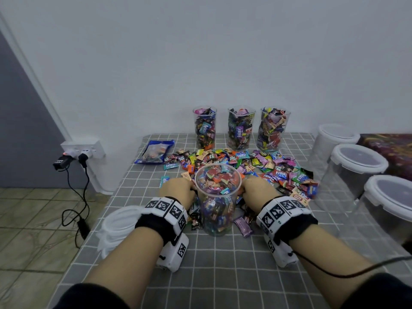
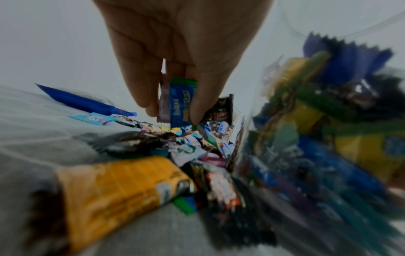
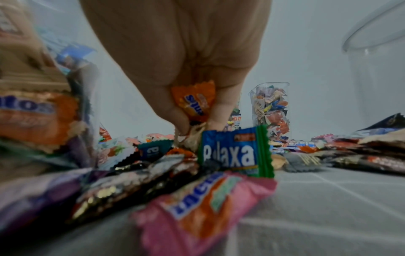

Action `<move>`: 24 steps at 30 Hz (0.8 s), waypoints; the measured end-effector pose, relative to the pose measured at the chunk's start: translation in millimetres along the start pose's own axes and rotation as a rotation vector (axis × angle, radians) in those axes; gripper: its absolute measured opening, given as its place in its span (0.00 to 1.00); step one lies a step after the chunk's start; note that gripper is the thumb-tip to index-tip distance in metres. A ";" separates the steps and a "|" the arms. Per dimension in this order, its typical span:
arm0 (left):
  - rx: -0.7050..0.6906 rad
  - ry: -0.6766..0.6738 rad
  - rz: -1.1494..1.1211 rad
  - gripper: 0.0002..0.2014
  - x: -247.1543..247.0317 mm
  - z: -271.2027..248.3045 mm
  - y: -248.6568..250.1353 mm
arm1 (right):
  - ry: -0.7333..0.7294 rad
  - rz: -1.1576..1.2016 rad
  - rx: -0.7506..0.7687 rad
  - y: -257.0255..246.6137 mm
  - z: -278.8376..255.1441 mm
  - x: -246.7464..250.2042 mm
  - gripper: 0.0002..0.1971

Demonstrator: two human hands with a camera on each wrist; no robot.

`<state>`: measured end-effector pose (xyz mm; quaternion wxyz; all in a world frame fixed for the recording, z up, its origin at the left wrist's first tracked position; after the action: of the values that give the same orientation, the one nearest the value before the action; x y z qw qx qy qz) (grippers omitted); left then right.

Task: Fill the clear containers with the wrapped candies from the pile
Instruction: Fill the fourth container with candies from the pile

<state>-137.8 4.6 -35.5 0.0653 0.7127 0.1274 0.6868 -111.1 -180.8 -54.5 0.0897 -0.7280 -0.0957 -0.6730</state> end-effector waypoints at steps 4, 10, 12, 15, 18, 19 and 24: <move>-0.010 0.067 -0.095 0.10 6.9 -3.2 -5.3 | 0.089 0.125 -0.036 7.1 -5.3 11.7 0.11; -0.052 0.159 -0.207 0.10 18.7 -12.4 -5.3 | 0.224 0.255 -0.078 18.3 -21.0 29.4 0.06; -0.047 0.195 -0.240 0.10 22.6 -15.2 -8.1 | 0.269 0.296 -0.078 21.5 -25.7 36.6 0.07; -0.027 0.250 -0.287 0.12 32.2 -19.0 -12.5 | 0.390 0.371 -0.064 21.5 -35.4 59.4 0.09; -0.019 0.296 -0.339 0.12 44.2 -20.8 -14.9 | 0.547 0.455 -0.026 15.1 -48.0 91.6 0.08; -0.025 0.313 -0.356 0.12 48.5 -21.4 -14.5 | 0.592 0.478 -0.004 11.0 -52.1 102.2 0.08; -0.073 0.391 -0.368 0.13 68.0 -26.3 -8.0 | 0.675 0.543 0.150 -21.1 -68.8 134.7 0.08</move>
<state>-163.1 28.5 29.0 0.1887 0.5284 0.2400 0.7922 -172.6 -175.7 85.2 0.3422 -0.4575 0.0849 -0.8163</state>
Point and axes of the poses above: each hand's wrist, its own z-axis towards the middle knuckle, its own x-axis out of the back of the hand, y = z × x, the point moved 7 cm from there along z, towards the middle knuckle, and after that the axes turned 8 degrees about -z, right-handed, at the moved point
